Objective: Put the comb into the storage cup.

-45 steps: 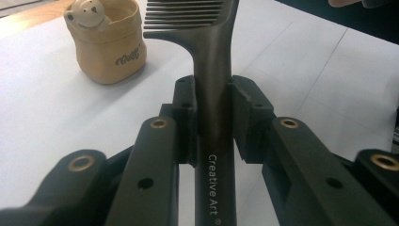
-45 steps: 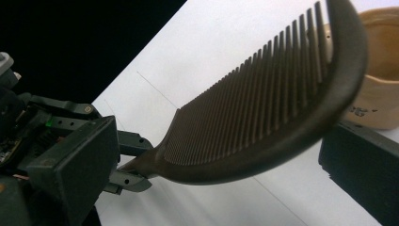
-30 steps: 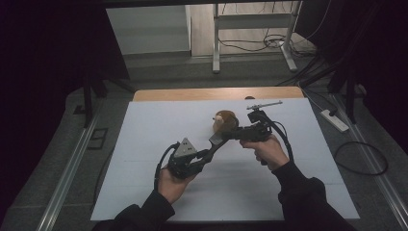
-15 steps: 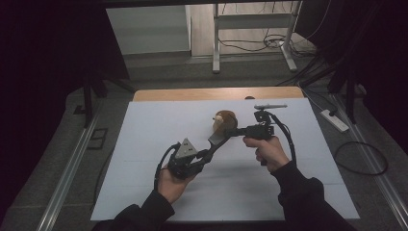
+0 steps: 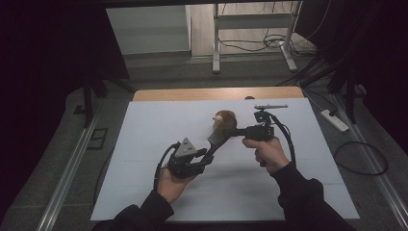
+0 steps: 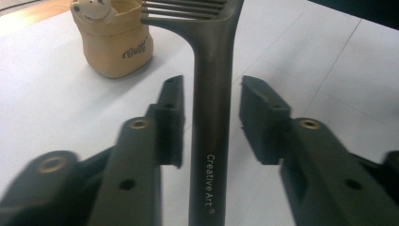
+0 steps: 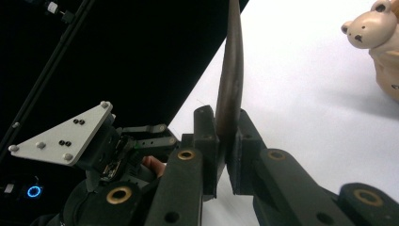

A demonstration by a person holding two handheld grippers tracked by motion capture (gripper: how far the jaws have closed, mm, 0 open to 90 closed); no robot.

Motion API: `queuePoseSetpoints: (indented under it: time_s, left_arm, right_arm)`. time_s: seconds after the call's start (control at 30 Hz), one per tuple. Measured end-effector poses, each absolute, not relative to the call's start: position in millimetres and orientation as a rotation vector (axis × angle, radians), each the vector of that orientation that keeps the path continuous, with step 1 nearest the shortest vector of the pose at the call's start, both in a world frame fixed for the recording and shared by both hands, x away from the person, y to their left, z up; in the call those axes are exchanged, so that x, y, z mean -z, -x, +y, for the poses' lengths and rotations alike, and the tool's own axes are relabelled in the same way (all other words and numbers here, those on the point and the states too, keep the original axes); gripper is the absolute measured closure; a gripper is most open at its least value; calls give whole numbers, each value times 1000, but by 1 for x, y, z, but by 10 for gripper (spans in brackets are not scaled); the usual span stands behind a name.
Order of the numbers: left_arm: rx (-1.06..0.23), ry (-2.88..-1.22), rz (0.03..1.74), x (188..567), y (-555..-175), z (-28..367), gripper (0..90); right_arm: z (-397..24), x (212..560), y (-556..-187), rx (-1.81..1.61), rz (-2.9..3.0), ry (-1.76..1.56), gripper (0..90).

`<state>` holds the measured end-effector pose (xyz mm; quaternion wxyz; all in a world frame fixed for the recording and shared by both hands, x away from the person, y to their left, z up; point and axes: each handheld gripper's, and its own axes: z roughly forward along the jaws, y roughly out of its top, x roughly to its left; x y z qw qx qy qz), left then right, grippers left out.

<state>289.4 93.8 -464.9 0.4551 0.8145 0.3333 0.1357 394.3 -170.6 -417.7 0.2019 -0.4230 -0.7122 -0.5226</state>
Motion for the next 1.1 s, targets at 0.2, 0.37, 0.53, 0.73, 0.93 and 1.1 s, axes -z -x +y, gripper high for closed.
queuePoseSetpoints:
  time_s: [0.2,0.37,0.53,0.73,0.93,1.1]
  left_arm:
    - [-335,-2022,838,465,-290,95,341]
    - [-304,-2034,853,466,-290,98,193]
    - [-299,-2057,878,466,-289,102,94]
    - [-273,-2074,880,467,-286,110,57]
    - [-264,-2053,869,465,-281,119,16]
    - [-235,-2034,883,465,-278,128,6]
  right_arm:
    - [-171,414,-391,1480,-2032,1166,836]
    - [-172,412,-390,1494,-2060,1159,836]
    - [-172,409,-388,1508,-2100,1146,836]
    - [-171,405,-385,1525,-2127,1128,836]
    - [-171,402,-384,1544,-2151,1123,836]
    - [-170,398,-381,1551,-2197,1118,836]
